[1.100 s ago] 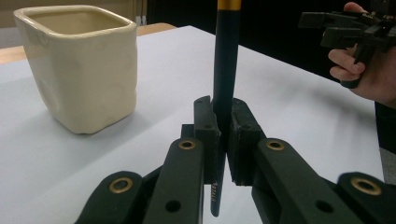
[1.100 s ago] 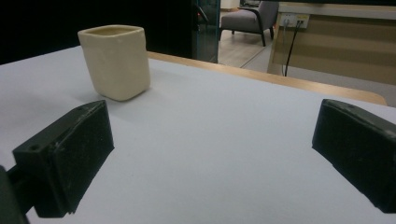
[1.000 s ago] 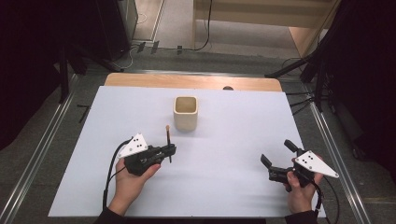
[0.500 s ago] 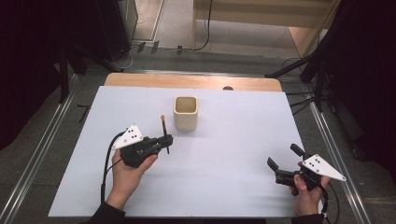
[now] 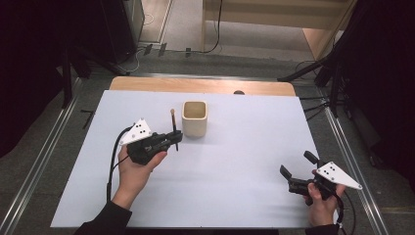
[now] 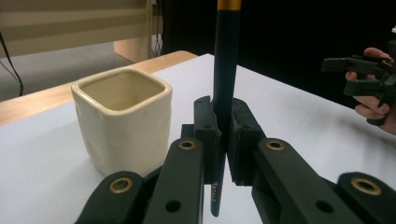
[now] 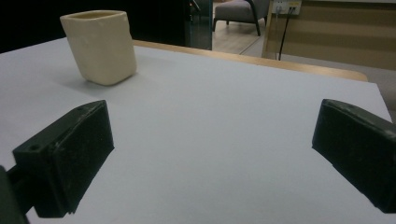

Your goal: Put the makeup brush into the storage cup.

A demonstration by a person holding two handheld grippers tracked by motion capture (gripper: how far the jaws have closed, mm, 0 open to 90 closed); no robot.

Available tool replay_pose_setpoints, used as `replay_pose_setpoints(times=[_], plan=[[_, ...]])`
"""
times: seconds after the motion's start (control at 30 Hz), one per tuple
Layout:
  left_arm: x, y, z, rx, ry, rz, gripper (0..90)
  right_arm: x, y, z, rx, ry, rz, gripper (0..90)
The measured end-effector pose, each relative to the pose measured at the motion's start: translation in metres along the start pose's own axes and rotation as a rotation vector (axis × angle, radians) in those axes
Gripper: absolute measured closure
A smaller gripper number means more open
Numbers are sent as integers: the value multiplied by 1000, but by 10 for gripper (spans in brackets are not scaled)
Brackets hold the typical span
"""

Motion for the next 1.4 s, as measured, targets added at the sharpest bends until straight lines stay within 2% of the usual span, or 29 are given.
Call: replay_pose_setpoints(times=[0.3, 0.73, 1.13, 1.4], plan=[[3, -5, 14, -7, 4, 5, 842, 1, -1, -1, 5, -3, 6, 0], [7, -17, 35, 9, -15, 7, 842, 1, -2, -2, 7, -1, 8, 0], [9, -26, 47, 3, -14, 5, 842, 1, -3, -3, 13, 2, 12, 0], [12, -33, 60, -24, -6, -2, 842, 2, -3, -4, 14, 1, 16, 0]])
Point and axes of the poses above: each handheld gripper's, and its own axes: y roughly backward along the jaws, z roughly out of its top, x roughly to its left, the point moved 6 cm from there along -y, roughly forward along the jaws, and after that the axes turned 15 degrees about y, right-handed, at the moved point
